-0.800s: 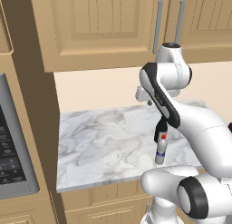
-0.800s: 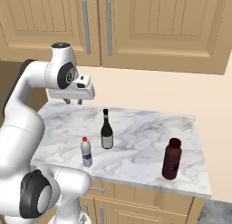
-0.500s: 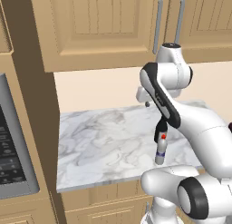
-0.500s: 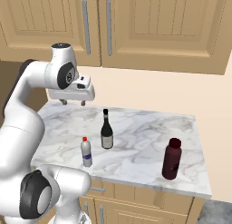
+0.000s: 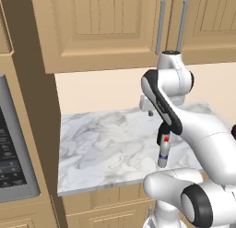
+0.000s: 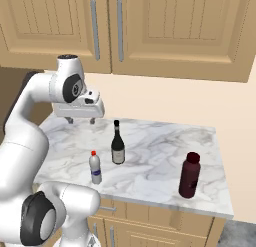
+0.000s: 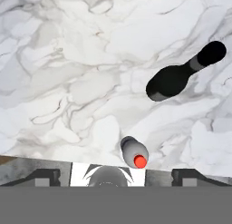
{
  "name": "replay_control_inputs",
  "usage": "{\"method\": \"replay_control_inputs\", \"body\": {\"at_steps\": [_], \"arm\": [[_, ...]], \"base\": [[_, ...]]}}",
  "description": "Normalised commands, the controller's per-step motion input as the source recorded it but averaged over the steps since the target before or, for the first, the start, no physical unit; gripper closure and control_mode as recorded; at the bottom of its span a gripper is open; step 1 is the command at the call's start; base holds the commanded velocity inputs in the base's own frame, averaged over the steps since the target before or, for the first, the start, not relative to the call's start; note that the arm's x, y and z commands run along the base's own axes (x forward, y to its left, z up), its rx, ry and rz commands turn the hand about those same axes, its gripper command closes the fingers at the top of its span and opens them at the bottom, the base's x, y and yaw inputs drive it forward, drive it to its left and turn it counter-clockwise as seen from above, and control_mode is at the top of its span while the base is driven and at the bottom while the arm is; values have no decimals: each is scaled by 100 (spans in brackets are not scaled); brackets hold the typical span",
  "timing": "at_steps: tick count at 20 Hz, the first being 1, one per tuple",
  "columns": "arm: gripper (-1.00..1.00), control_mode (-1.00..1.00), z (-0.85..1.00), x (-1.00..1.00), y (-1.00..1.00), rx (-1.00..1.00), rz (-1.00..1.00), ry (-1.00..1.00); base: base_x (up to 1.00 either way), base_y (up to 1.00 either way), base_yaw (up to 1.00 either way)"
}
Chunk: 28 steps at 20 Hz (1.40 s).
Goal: Place the drinks on the dining counter in a tight cluster.
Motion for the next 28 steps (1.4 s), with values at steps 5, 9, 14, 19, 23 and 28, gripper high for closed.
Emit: {"method": "replay_control_inputs", "body": {"at_steps": [5,9,14,19,23,28], "arm": [[-100,-100,-52,-5,-12,0,0,1],[-100,-100,-31,-16,-10,0,0,6],[-100,-100,-27,-6,-4,0,0,10],[-100,-100,-25,1,-6,0,0,2],[-100,-100,-25,0,-11,0,0,5],[-100,-100,-12,0,-17,0,0,4]], "base": [[0,0,0],[0,0,0],[0,0,0],[0,0,0],[0,0,0],[0,0,0]]}}
